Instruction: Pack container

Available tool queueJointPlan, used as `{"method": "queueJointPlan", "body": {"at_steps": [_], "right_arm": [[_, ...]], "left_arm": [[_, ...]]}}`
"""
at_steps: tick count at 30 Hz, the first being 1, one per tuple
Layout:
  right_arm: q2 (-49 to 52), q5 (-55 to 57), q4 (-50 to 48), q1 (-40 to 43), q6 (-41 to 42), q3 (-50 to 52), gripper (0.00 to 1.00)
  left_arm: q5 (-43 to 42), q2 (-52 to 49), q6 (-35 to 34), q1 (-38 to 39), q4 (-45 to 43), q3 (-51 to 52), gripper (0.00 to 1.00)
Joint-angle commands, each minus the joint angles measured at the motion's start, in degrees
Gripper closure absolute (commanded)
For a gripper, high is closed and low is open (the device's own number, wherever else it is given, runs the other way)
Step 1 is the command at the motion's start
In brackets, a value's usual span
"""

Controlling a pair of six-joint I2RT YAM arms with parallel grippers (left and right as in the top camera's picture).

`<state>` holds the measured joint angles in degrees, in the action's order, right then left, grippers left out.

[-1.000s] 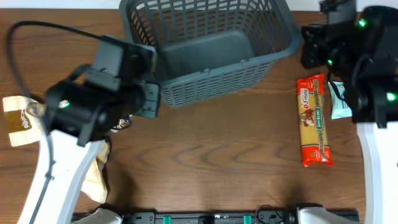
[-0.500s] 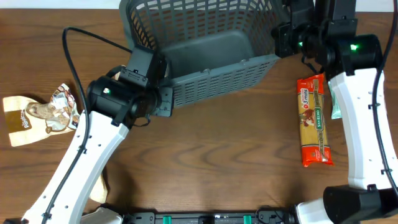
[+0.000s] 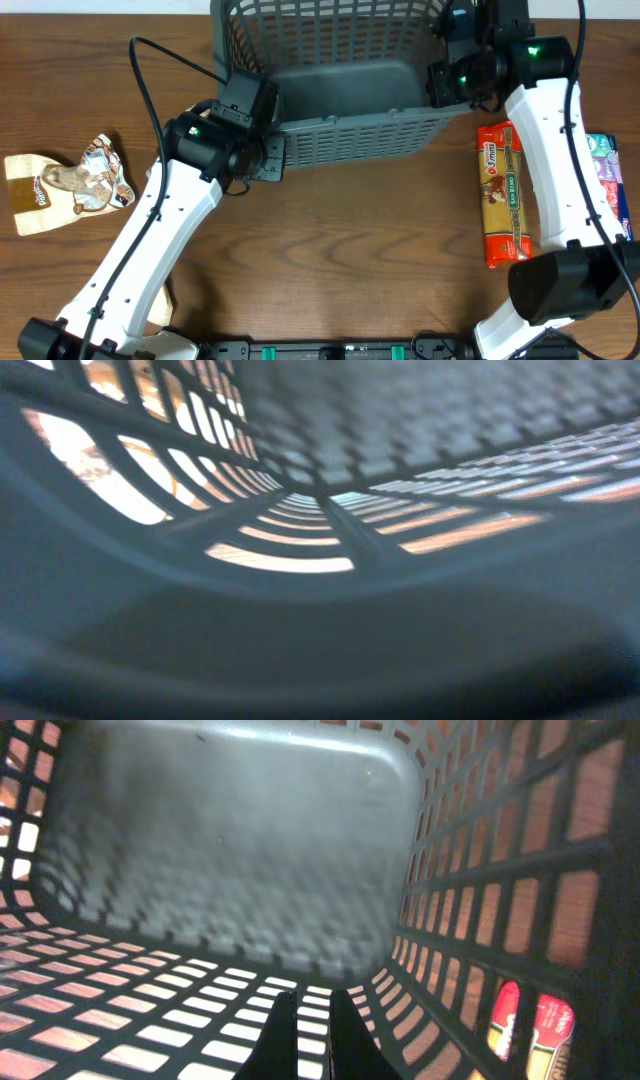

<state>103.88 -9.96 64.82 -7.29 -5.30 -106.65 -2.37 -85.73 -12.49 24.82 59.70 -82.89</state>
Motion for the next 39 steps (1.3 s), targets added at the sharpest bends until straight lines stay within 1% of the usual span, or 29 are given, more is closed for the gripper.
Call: {"method": "queueJointPlan", "body": {"at_steps": [1,5,10,15,21,32,35,37,39], "right_arm": [[0.7,1.0,0.6,-0.3,-0.8,-0.5,0.99],[0.6,0.9,0.7,-0.3,-0.8,-0.5,0.99],[0.6,0.9,2.2,-1.1,-0.8,-0.5,0.99],[0.6,1.0,3.2,-3.8,-1.2,-0.5,0.99],[0.5,1.0,3.7,-5.4,-1.2,-0.5,0.99],[-1.8,1.1,5.2,-5.5,-1.2,-0.5,0.99],[-2.5,4.2,3.2,-5.2,-1.1,-0.5,0.96],[-2.6,6.9,1.7,-4.8,-0.5,-0.6,0.92],[-2.8,8.3,0.4,-4.3,-0.5,-0.9,0.94]], "left_arm": [[3.6,0.0,-0.7,0.0,0.0,-0.1,0.94],[6.8,0.0,-0.7,-0.8,-0.1,-0.1,0.94],[7.0,0.0,-0.7,-3.3,-0.5,-0.1,0.94],[7.0,0.0,-0.7,-5.2,-1.5,-0.1,0.94],[7.0,0.0,-0.7,-5.5,-1.8,-0.1,0.94],[7.0,0.0,-0.7,-5.5,-2.1,-0.1,0.94],[7.0,0.3,0.1,-5.5,-2.1,-0.2,0.94],[7.9,0.8,0.7,-5.5,-2.1,-0.2,0.94],[8.2,1.4,2.3,-5.5,-2.1,-0.2,0.94]]}}
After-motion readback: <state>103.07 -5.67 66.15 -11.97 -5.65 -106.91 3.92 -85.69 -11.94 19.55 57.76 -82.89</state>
